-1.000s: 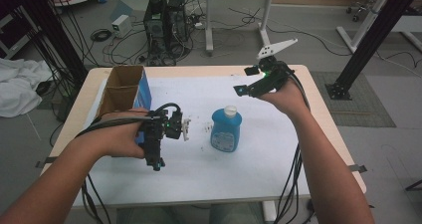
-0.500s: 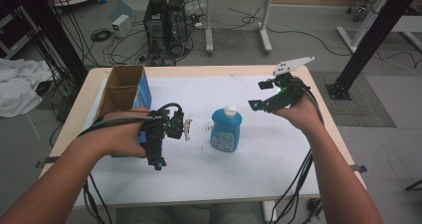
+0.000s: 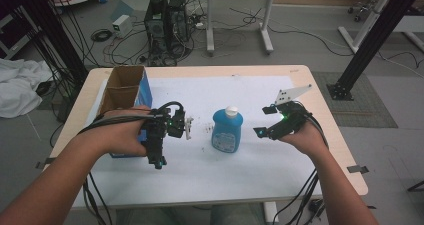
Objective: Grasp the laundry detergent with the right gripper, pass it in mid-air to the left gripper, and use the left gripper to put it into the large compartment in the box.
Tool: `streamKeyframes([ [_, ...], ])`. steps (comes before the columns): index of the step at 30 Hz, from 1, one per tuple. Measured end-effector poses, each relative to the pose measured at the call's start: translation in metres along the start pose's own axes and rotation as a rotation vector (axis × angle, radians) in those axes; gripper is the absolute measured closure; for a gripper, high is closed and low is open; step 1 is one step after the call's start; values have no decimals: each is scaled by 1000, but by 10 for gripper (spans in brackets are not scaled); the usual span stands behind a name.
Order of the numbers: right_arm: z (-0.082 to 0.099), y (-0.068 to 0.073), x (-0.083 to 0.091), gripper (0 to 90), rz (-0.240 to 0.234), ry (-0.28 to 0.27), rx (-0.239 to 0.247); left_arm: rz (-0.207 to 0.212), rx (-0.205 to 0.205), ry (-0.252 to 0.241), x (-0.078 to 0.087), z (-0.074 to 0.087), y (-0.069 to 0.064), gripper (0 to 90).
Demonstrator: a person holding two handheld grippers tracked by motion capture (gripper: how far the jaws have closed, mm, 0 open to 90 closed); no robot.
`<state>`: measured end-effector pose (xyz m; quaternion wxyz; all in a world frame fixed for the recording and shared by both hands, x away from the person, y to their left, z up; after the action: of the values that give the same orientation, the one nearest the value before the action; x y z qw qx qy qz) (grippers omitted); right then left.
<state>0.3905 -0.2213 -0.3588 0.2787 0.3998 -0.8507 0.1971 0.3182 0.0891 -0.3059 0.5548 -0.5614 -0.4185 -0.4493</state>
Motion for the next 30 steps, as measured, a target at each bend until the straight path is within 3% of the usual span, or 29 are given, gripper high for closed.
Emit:
streamKeyframes([
  [1,0,0,0,123,0,0,0,-2,-30,36,3,1,2,61],
  [2,3,2,0,123,0,6,1,-13,-5,-4,1,0,0,61],
  [4,8,5,-2,123,-7,7,1,-13,1,-5,1,0,-1,61],
  [5,10,7,-3,123,-7,11,4,9,13,-3,0,0,-3,61],
  [13,23,22,-16,123,-35,20,16,-12,-2,-1,2,0,-4,61],
  [17,22,26,-21,123,-41,22,28,0,13,-5,2,2,-8,61],
  [19,19,30,-26,123,-47,27,33,-24,-11,1,3,2,-6,61],
  [22,16,32,-30,123,-53,29,37,1,20,-4,1,4,-9,61],
  [23,16,33,-32,123,-53,29,40,-19,-7,0,1,5,-7,61],
  [25,15,34,-33,123,-54,27,38,-23,-7,-1,1,6,-7,61],
  [30,11,37,-43,123,-66,21,47,-2,17,-11,-2,9,-8,61],
])
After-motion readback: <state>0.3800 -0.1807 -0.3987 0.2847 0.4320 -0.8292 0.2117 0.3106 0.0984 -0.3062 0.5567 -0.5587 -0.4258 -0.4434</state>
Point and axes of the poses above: each handheld gripper's, and its own axes: x roughly backward along the jaws, z roughly out of its underside, y roughly to its left, the point moved 4 cm from there along -x, roughly forward along the jaws, and after that the axes turned 14 degrees about z, right-handed, at the moved point
